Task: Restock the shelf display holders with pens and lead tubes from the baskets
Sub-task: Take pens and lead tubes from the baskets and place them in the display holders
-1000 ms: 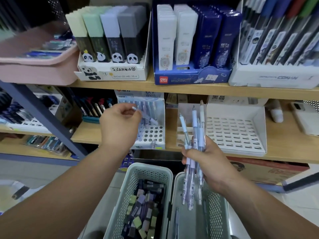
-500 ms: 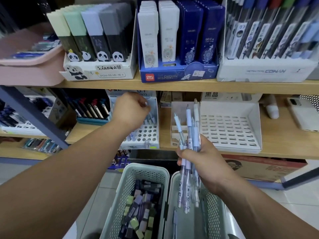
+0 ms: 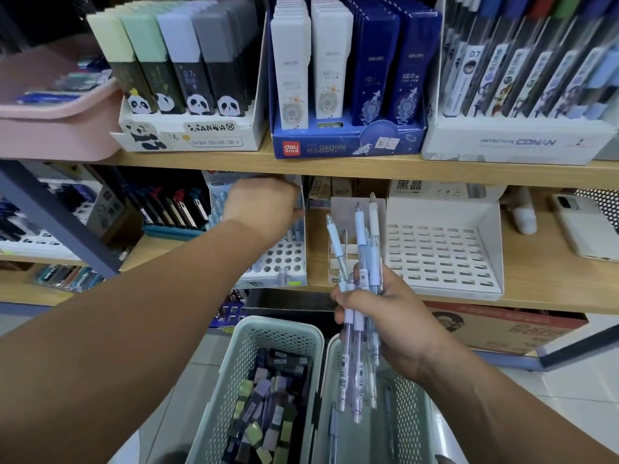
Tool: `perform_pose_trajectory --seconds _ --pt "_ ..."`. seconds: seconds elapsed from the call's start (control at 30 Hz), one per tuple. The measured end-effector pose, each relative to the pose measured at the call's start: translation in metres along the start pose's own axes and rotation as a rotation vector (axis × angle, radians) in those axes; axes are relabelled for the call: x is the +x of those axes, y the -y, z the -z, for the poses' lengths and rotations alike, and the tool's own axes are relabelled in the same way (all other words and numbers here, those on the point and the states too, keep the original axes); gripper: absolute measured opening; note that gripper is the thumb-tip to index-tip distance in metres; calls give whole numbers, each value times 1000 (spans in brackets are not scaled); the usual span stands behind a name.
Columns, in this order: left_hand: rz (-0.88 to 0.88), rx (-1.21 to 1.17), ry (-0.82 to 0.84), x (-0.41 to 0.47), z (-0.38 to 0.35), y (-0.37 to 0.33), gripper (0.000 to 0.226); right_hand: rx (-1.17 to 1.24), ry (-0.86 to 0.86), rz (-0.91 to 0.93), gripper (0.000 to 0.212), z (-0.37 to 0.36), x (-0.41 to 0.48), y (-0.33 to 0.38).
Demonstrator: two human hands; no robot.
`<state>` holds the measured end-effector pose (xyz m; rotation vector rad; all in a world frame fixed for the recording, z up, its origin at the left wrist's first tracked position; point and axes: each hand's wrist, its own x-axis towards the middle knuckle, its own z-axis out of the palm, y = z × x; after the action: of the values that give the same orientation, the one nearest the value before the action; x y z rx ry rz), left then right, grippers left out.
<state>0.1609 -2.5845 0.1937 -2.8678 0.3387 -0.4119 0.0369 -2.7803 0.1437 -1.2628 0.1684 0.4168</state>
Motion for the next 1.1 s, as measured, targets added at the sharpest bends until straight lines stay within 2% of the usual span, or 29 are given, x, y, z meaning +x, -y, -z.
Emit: perform_pose_trajectory --seconds 0.13,0.3,0.4,0.47,0.5,0.53,0.6,0.67,0.7,0.77,0.83,0.9,1.1 --pt "-42 -3 -85 -5 -4 4 30 23 36 4 36 -2 -3 3" --pt "18 -90 -90 -15 -1 12 21 11 39 8 33 -4 -7 3" --pt "50 -256 -119 -37 11 20 20 -33 31 1 37 -4 -9 4" --pt "87 -499 -89 -60 21 19 15 -58 55 -4 32 -5 -11 5" --pt "173 -710 -48 -73 25 16 12 -63 71 -10 29 -7 -12 4" --pt "323 -990 38 -87 28 11 9 -67 87 -18 28 -9 -13 4" --pt "669 -1542 337 -114 34 -3 9 -91 124 -27 27 -16 -15 4" --pt "859 -1799 534 -133 31 -14 25 -116 171 -34 30 -24 -17 4" --pt "903 -1856 540 -138 28 -20 28 -115 193 -40 33 -28 -19 4" --pt "939 -1884 448 -140 22 -26 24 -116 234 -55 37 -35 -21 3" --pt "903 -1884 395 -135 17 -29 19 -130 251 -62 38 -39 -22 0" --pt "832 -1902 410 -132 15 -29 22 -145 258 -67 44 -39 -21 -4" --pt "874 -2006 340 -126 9 -27 21 -129 178 -81 43 -38 -16 -5"
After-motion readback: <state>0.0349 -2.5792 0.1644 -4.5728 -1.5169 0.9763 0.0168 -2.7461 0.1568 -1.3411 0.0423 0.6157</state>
